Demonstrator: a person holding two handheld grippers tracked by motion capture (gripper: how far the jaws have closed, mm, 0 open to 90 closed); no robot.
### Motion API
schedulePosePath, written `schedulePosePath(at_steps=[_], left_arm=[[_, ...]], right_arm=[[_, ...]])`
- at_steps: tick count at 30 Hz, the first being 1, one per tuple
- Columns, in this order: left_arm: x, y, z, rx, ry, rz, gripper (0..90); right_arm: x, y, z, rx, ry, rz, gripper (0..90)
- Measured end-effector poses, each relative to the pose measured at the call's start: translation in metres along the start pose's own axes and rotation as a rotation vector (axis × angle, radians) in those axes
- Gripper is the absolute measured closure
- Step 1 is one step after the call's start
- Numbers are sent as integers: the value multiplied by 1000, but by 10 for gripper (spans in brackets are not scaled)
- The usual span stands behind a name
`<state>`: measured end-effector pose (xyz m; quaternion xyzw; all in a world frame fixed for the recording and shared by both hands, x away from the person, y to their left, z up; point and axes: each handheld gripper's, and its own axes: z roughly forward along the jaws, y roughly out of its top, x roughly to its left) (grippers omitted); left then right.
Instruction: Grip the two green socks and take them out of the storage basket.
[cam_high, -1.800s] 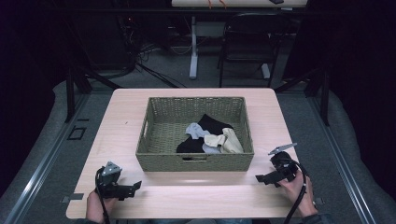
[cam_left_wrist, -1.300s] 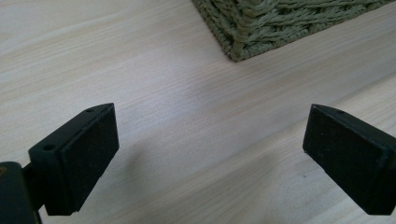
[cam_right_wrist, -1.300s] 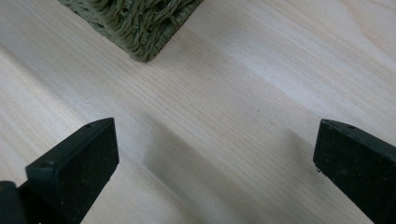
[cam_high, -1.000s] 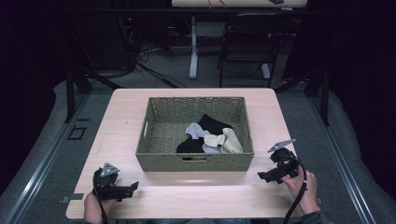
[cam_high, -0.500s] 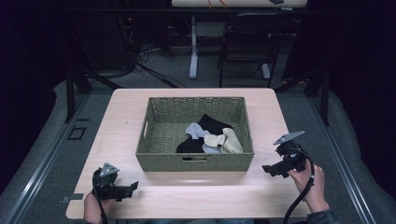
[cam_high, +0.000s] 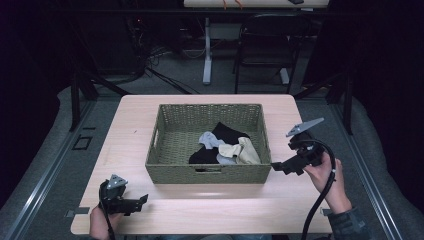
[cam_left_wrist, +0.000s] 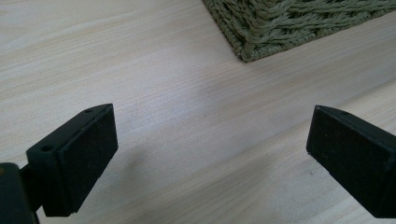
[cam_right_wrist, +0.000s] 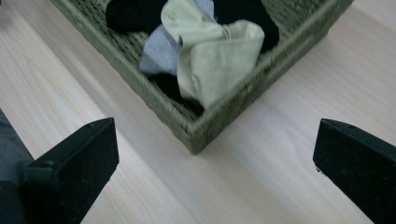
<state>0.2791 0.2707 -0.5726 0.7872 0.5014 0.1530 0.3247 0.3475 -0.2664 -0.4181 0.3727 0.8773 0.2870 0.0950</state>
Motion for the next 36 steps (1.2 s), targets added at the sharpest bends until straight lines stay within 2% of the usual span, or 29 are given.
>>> schedulePosePath(at_steps=[4, 5, 6, 8, 15, 18, 24, 31, 36], left_arm=[[0, 0, -1, 0, -3, -2, 21], [0, 0, -1, 0, -3, -2, 21], [0, 0, 0, 0, -3, -1, 21], [0, 0, 0, -1, -2, -1, 20], [0, 0, 0, -5, -4, -5, 20], [0, -1, 0, -6, -5, -5, 20], [1, -1, 0, -5, -9, -6, 20], [1, 0, -1, -6, -10, -4, 20], [0, -1, 0, -11, -10, -6, 20]], right_arm=[[5, 23, 1, 6, 7, -33, 0], [5, 23, 1, 6, 7, -33, 0], [7, 37, 4, 5, 17, -47, 0], [8, 48, 7, 5, 25, -51, 0], [16, 91, 35, 61, 40, -109, 29], [20, 106, 55, 95, 57, -128, 71], [23, 118, 91, 173, 69, -140, 112], [24, 123, 121, 264, 55, -135, 158], [25, 121, 139, 321, 45, -134, 237]])
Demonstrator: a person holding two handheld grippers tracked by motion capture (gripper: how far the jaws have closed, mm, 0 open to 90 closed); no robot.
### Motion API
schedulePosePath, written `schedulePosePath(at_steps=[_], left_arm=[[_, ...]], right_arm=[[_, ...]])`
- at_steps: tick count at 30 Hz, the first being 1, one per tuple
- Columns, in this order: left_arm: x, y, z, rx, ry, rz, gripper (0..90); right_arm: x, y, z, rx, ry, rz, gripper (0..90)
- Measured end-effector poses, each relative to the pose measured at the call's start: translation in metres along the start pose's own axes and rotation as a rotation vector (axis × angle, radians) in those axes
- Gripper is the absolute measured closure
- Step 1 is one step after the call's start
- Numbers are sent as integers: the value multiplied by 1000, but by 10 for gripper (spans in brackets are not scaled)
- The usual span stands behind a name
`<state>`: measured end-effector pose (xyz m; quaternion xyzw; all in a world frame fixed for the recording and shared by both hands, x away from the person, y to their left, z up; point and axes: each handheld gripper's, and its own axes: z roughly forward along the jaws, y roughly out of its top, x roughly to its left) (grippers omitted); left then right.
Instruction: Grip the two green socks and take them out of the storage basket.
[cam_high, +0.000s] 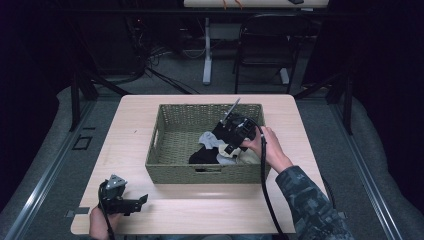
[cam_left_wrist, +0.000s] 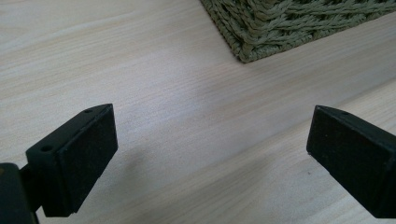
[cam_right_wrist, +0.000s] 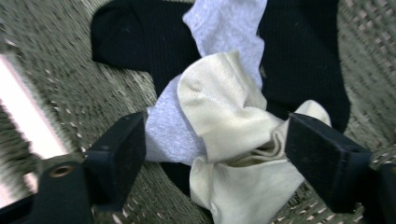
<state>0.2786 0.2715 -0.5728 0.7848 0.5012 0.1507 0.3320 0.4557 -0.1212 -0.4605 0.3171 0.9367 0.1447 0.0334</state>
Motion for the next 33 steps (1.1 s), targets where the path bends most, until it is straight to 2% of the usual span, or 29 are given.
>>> schedulePosePath(at_steps=[6, 8, 11, 12, 14, 17, 20, 21, 25, 26, 29, 33], left_arm=[[0, 0, 0, 6, -1, 6, 20], [0, 0, 0, 6, -3, 5, 20], [0, 0, 0, 5, -1, 5, 20], [-1, 0, 1, 10, 8, 8, 20], [-1, 1, 0, 18, 2, 11, 19], [-1, 0, 0, 8, 5, 10, 19], [-1, 0, 0, 6, 6, 6, 19], [-1, 0, 0, 8, 4, 8, 19], [0, 0, 0, 8, 5, 9, 19], [0, 0, 0, 8, 6, 9, 19], [0, 0, 0, 8, 3, 9, 19], [0, 0, 0, 8, 3, 7, 19]], right_arm=[[-3, 2, 18, 75, -10, 12, 289], [-3, 1, 23, 81, -10, 15, 334], [-2, 0, 25, 93, -8, 20, 352], [-2, 0, 28, 107, -23, 25, 395], [-3, -1, 30, 111, -36, 24, 424], [-3, -2, 33, 117, -49, 33, 437], [-3, -3, 35, 123, -50, 47, 548], [-4, -2, 34, 141, -56, 49, 603], [-5, -3, 34, 125, -43, 75, 805], [-5, -3, 33, 123, -46, 69, 856], [-4, -3, 32, 104, -40, 74, 873], [0, -2, 19, 75, -41, 68, 878]])
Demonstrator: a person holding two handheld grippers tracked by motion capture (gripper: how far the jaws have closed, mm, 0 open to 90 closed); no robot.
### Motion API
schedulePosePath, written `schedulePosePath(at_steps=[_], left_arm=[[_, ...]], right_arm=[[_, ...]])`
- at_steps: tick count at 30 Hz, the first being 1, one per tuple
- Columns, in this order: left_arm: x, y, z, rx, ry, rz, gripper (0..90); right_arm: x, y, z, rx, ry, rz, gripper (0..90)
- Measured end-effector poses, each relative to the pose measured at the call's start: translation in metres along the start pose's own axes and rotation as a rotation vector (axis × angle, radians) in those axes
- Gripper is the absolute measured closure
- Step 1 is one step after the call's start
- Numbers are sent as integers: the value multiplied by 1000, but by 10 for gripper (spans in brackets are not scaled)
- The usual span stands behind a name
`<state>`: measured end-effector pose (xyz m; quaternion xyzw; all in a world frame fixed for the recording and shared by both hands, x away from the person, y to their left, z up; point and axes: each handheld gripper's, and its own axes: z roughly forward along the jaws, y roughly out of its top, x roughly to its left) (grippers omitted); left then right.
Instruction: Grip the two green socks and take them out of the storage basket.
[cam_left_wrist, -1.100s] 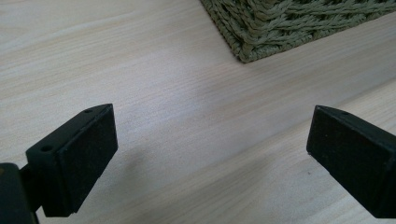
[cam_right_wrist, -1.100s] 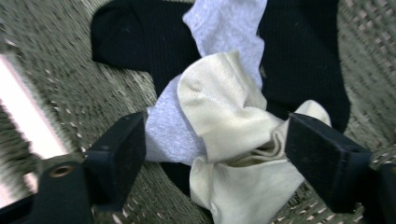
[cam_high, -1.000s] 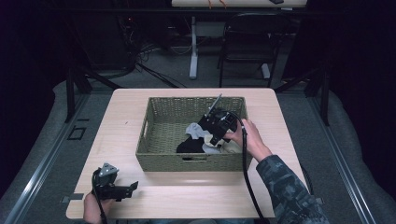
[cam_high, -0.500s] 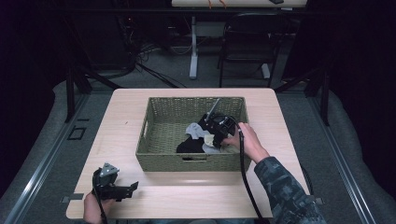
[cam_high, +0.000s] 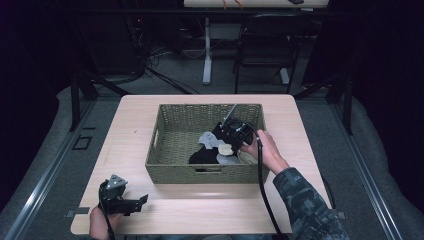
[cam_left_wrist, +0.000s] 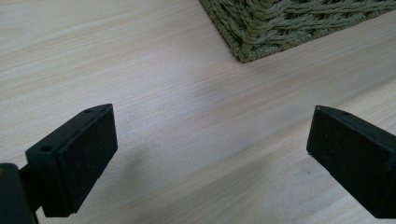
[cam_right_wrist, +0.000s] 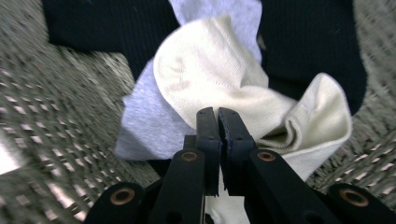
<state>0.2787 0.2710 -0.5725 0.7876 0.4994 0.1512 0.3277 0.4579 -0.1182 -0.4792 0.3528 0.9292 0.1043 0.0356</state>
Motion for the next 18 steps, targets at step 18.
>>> schedulePosePath(at_steps=[18], left_arm=[[0, 0, 0, 0, -9, -2, 19]], right_arm=[[19, 17, -68, -151, -21, -66, 882]])
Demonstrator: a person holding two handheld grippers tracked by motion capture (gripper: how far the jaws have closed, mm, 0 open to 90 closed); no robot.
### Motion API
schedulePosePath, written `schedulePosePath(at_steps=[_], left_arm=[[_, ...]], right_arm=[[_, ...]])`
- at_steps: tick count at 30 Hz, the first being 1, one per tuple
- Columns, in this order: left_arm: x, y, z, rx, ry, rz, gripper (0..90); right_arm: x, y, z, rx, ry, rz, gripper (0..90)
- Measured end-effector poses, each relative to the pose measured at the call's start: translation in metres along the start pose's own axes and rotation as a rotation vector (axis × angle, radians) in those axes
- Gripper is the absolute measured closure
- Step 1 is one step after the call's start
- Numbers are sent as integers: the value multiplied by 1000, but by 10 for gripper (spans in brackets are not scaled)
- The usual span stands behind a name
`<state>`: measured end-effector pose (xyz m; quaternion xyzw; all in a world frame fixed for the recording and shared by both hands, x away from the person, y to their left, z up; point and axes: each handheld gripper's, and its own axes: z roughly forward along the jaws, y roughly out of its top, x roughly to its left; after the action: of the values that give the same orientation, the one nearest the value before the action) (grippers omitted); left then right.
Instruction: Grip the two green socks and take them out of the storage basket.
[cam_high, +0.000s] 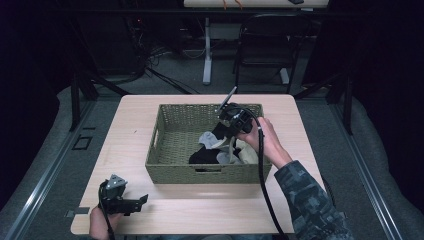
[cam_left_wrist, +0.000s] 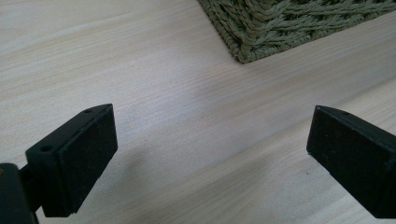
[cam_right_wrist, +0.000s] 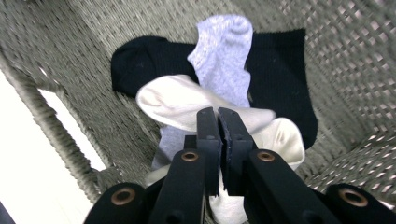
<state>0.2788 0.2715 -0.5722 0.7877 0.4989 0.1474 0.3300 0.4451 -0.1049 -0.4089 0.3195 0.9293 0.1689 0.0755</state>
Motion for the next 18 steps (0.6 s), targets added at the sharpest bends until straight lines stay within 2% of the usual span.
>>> schedulePosePath(at_steps=[7, 18], left_arm=[[0, 0, 0, 0, -1, -1, 19], [0, 0, 1, -1, 0, -3, 19]], right_arm=[[-2, 7, -14, -21, -8, 1, 884], [-15, 15, -34, -24, -9, 29, 885]])
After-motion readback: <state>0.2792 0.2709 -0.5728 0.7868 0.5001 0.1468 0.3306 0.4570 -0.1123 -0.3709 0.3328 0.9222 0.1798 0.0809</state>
